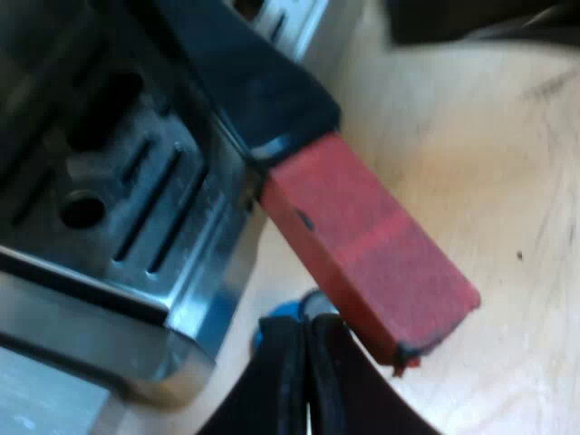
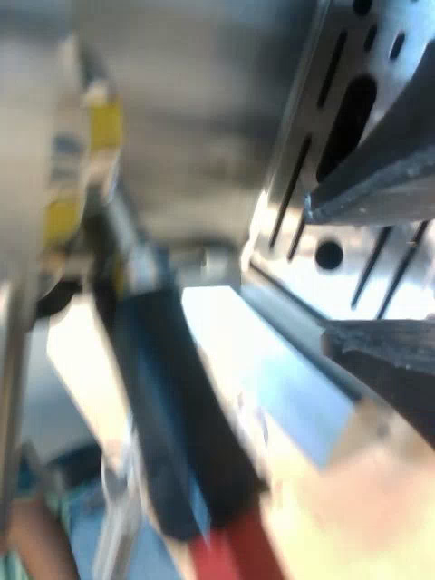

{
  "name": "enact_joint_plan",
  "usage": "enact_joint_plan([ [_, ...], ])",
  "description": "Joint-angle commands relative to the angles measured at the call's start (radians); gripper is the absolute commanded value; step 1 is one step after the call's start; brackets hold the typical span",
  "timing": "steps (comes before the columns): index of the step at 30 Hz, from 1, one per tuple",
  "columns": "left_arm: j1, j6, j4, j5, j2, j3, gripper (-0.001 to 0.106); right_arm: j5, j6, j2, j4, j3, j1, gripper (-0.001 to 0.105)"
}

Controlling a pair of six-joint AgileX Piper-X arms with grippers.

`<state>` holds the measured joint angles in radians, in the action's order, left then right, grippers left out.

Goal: Put the handle in the coffee machine

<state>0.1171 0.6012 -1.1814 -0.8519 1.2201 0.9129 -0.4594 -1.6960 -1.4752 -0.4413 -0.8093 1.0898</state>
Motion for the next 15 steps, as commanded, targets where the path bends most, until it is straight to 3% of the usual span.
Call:
enact_joint_plan([
  [1, -0.008, 0.03, -0.019, 0.03, -0.008, -0.005, 0.0, 0.024, -0.005, 0.084, 0.09, 0.0, 0.027, 0.029],
  [3, -0.008, 0.038, -0.016, 0.03, -0.008, -0.005, 0.0, 0.024, -0.009, 0.124, 0.135, 0.0, 0.039, 0.029],
  [5, -0.008, 0.113, 0.02, 0.04, -0.008, -0.005, 0.0, 0.024, -0.008, 0.174, 0.185, 0.0, 0.054, 0.029],
  [10, -0.008, 0.194, 0.082, 0.065, -0.008, -0.005, 0.0, 0.024, -0.008, 0.274, 0.266, 0.0, 0.076, 0.029],
  [15, -0.008, 0.203, 0.083, 0.07, -0.008, -0.005, 0.0, 0.02, -0.008, 0.356, 0.36, 0.0, 0.079, 0.029],
])
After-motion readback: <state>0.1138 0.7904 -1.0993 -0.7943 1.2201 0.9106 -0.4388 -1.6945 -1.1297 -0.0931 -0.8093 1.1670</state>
